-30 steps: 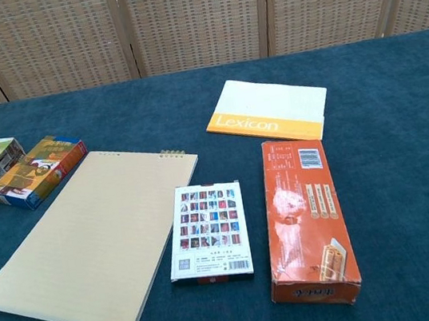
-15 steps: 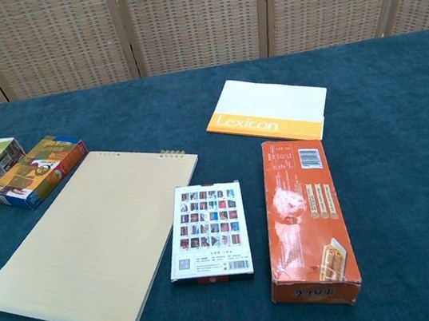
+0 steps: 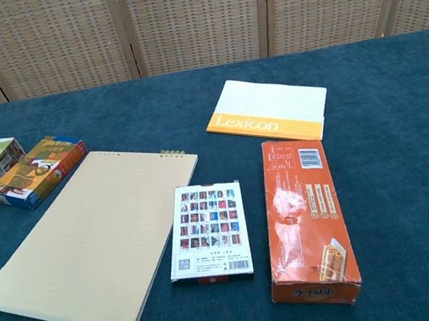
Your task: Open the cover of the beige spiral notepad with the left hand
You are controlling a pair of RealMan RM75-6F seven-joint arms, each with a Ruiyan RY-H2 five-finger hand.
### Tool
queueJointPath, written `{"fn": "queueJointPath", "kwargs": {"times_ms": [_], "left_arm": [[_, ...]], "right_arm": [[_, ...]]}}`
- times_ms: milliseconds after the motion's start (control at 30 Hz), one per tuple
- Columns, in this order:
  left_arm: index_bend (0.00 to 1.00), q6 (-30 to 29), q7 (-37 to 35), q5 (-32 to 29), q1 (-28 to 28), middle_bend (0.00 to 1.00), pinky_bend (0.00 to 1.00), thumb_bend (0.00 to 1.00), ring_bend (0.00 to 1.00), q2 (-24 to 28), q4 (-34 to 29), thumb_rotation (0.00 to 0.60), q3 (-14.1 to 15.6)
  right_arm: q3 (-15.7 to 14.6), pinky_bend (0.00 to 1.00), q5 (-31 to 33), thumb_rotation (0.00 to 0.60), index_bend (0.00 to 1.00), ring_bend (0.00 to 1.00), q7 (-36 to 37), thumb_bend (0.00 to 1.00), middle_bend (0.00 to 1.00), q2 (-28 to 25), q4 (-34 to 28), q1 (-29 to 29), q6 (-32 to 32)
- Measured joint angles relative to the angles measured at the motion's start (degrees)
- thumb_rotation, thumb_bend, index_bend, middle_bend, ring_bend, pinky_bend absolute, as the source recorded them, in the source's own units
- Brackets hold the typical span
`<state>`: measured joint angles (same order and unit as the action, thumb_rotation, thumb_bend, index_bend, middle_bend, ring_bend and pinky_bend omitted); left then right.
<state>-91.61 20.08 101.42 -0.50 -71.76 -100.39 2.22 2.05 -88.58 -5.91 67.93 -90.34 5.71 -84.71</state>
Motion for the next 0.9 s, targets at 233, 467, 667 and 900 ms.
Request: {"fn": "queueJointPath", "kwargs": {"times_ms": [233, 467, 667, 900], "left_arm": [[0.00, 1.6, -1.9, 0.8, -0.9, 0.00, 0.00, 0.04, 0.00, -0.5, 0.7, 0.600, 0.6], [0.00, 6.6, -1.6, 0.6, -2.2, 0.00, 0.00, 0.08, 0.00, -2.5, 3.8, 0.600, 2.2], [0.00, 10.8, 0.3, -0.2, -3.7, 0.00, 0.00, 0.12, 0.00, -4.8, 7.0, 0.600, 2.9], [0.00, 14.2, 3.4, -1.7, -4.9, 0.00, 0.00, 0.26, 0.00, -7.7, 9.7, 0.600, 2.9]], "right_arm": [[0.1, 0.00, 0.6, 0.600, 0.00, 0.00, -0.8, 0.00, 0.00, -0.2, -0.4, 0.0, 0.3], [0.4, 0.00, 1.3, 0.600, 0.00, 0.00, -1.1, 0.00, 0.00, -0.4, -0.7, -0.1, 0.5], [0.6, 0.00, 1.8, 0.600, 0.00, 0.00, -1.4, 0.00, 0.00, -0.4, -1.1, -0.2, 0.7], [0.7, 0.00, 2.1, 0.600, 0.00, 0.00, -0.8, 0.00, 0.00, -0.5, -1.3, -0.1, 0.9]]}}
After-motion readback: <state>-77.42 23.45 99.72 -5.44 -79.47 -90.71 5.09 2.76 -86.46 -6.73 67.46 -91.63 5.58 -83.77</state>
